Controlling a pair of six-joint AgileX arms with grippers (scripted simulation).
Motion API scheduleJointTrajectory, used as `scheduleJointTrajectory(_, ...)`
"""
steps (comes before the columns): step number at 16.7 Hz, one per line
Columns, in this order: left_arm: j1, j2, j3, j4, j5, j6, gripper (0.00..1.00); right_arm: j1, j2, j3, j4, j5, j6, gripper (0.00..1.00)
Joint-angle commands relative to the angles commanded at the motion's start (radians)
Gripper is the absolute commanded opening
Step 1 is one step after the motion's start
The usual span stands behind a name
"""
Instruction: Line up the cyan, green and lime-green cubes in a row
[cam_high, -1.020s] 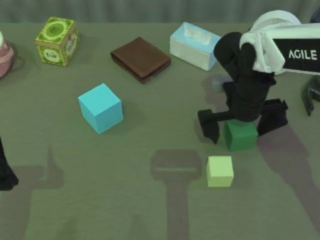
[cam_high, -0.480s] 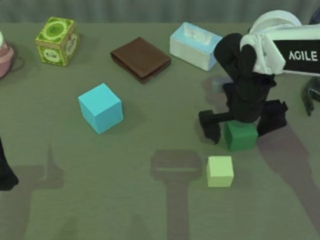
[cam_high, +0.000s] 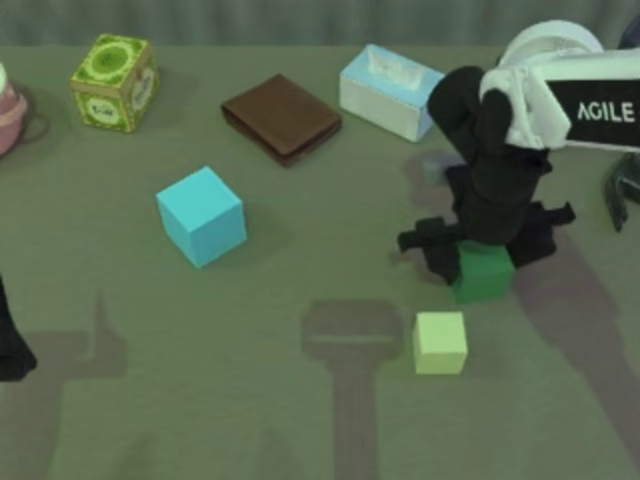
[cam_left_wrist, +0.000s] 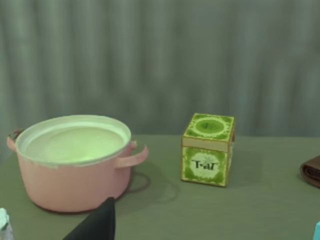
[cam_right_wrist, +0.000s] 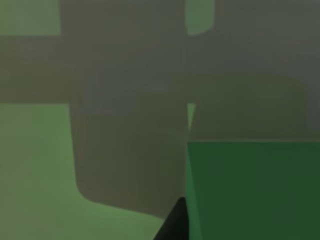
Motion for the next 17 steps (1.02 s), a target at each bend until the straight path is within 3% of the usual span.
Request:
scheduleJointTrajectory(2,0.0,0.0,0.0,0.0,0.0,0.0,1.0,0.0,0.0,0.0,0.0,0.0,0.0,0.0)
scheduleJointTrajectory(11,0.0,0.0,0.0,0.0,0.0,0.0,1.0,-0.002,-0.023,0.009,-0.011,0.005,-0.002,0.0)
scheduleJointTrajectory(17,0.0,0.0,0.0,0.0,0.0,0.0,1.0,0.005,-0.083,0.119,-0.191,0.005,-0.004,0.0)
